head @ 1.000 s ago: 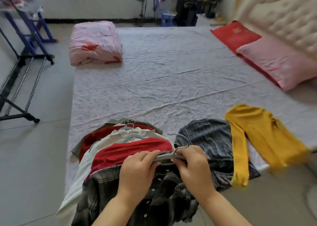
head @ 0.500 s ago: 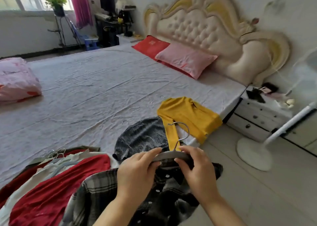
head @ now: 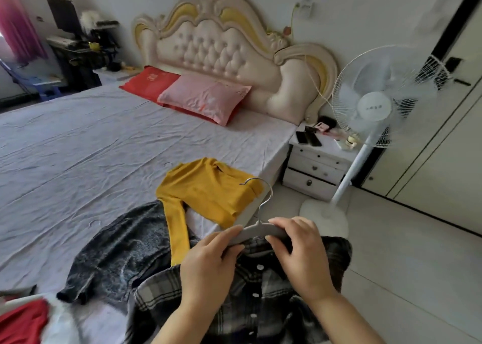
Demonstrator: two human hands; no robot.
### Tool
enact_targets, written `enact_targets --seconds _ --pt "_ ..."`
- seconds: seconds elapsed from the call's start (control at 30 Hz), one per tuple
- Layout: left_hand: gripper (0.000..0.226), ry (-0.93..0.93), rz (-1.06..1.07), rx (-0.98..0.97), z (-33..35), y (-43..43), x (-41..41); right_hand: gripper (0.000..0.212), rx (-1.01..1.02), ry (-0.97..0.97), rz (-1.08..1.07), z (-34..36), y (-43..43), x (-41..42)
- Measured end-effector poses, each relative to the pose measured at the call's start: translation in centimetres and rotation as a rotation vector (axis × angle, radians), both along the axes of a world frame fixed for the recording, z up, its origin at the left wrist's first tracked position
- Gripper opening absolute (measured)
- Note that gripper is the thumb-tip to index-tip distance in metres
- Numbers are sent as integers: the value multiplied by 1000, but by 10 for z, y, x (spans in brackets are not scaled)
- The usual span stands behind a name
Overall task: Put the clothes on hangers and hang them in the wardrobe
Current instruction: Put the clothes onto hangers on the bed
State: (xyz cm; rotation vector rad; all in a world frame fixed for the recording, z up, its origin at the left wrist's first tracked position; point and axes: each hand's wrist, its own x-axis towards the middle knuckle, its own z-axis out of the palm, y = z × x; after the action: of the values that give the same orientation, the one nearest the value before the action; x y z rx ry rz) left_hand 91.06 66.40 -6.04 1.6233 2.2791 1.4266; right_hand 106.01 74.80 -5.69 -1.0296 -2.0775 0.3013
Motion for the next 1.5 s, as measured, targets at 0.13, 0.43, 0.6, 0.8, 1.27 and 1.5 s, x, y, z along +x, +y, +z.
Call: enact_targets --seconds 0.13,0.43,0.6,0.8,1.27,1.5 --pt "41 -57 -16 -36 -5 52 9 31 9 -11 -4 -3 52 9" --pt "38 -145 -87 -83 -19 208 6 32 -21 -117 -92 -10 199 8" --pt "37 -144 -81 -45 -15 287 -7 32 12 -144 -88 -2 278 -7" --pt "38 -146 0 -25 -17 373 -26 31 35 -149 -40 0 372 -31" --pt "30 -224 236 -26 0 599 -65 30 210 -82 190 17 634 -98" --pt "29 -332 266 -6 -6 688 -108 30 238 -107 213 21 725 -151"
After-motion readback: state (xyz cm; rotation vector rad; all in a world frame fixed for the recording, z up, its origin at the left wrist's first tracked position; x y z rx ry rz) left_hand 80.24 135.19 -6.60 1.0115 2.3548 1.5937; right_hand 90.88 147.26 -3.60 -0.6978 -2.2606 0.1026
